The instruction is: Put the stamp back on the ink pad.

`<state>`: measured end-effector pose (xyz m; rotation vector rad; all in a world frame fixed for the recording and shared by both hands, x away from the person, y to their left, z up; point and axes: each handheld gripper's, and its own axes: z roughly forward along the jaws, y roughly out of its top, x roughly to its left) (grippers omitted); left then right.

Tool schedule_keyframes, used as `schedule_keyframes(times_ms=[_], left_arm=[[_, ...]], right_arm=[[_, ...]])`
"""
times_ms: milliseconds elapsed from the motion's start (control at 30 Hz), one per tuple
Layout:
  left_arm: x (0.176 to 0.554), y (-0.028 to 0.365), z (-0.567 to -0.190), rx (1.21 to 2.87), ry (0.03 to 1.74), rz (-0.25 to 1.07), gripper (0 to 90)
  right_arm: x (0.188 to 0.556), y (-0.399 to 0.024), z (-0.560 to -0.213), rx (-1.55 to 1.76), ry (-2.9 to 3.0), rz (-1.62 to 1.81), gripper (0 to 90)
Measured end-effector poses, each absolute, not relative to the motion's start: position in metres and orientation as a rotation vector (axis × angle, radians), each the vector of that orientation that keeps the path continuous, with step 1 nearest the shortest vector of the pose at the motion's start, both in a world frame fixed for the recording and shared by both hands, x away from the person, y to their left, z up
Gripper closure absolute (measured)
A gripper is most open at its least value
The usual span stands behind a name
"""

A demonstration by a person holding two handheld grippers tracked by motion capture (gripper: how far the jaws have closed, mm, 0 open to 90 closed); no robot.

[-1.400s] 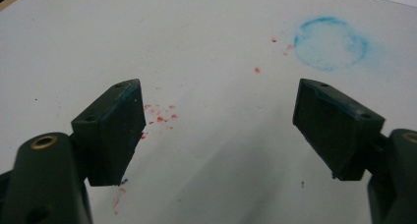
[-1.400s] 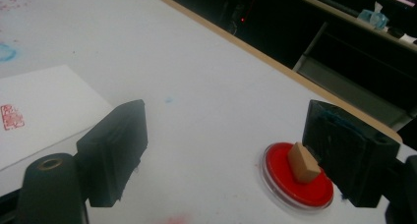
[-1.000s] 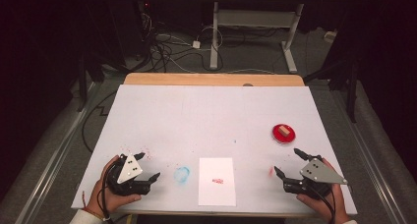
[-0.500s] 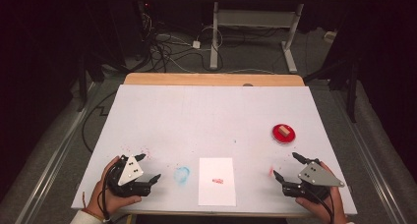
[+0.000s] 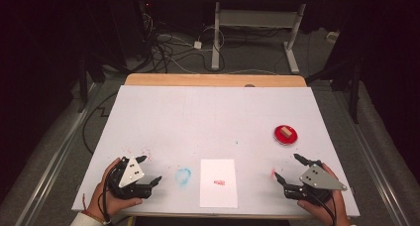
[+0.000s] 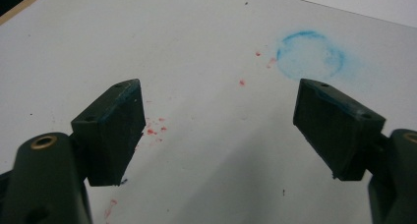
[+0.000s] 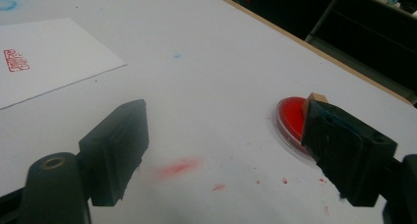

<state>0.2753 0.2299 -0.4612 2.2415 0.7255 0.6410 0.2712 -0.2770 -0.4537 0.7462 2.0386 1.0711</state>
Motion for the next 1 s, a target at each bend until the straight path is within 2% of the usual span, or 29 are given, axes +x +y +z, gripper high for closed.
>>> schedule_keyframes(times_ms=[1000], left_arm=[[0.2777,0.2298,-0.4614,2.239,0.736,0.634,19.5]], right_arm=[[0.2695,-0.2753,-0.4497,0.735,2.021,1.078,18.9]])
